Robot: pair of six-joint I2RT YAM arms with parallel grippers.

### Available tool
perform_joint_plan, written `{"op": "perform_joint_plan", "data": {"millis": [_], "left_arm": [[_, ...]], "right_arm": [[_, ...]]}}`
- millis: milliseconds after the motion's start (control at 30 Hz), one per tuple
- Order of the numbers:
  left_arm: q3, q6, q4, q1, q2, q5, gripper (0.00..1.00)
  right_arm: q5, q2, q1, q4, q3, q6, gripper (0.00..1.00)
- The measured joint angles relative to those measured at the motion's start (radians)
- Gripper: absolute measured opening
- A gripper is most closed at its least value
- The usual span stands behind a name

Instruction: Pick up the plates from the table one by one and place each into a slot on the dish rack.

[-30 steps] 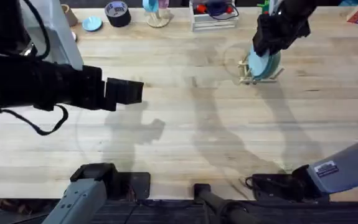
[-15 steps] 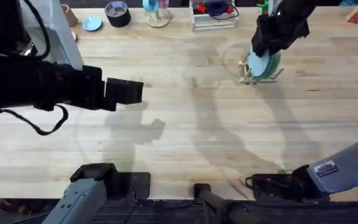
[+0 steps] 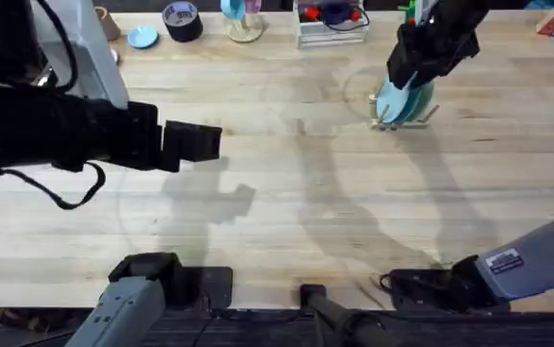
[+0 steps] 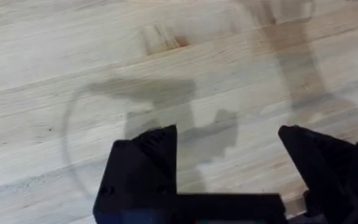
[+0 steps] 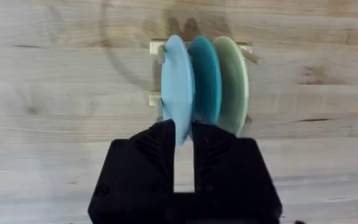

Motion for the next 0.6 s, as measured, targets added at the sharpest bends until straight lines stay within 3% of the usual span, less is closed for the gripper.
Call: {"op": "perform_joint_plan", "data": {"millis": [167, 267, 300, 400, 433, 600], "left_arm": [[0.0, 0.0, 0.0, 0.0, 0.0, 0.0, 0.992], [0.0, 0.0, 0.0, 0.0, 0.0, 0.0, 0.994], [0.0, 0.0, 0.0, 0.0, 0.0, 0.0, 0.994], [0.0, 0.0, 0.0, 0.0, 0.0, 0.0, 0.993], [0.0, 0.0, 0.0, 0.0, 0.0, 0.0, 0.993], [0.0, 0.0, 0.0, 0.0, 0.0, 0.0, 0.993]], "right_arm": [[0.0, 0.0, 0.0, -0.062, 0.051, -0.001, 0.27], [0.0, -0.004, 0.002, -0.115, 0.12, -0.003, 0.412], [0.0, -0.008, 0.003, -0.135, 0.14, -0.001, 0.507], [0.0, -0.037, 0.003, -0.214, 0.208, -0.006, 0.934], [0.0, -0.051, 0.003, -0.241, 0.228, -0.007, 0.979], [0.0, -0.121, 0.003, -0.344, 0.278, -0.008, 0.993]]}}
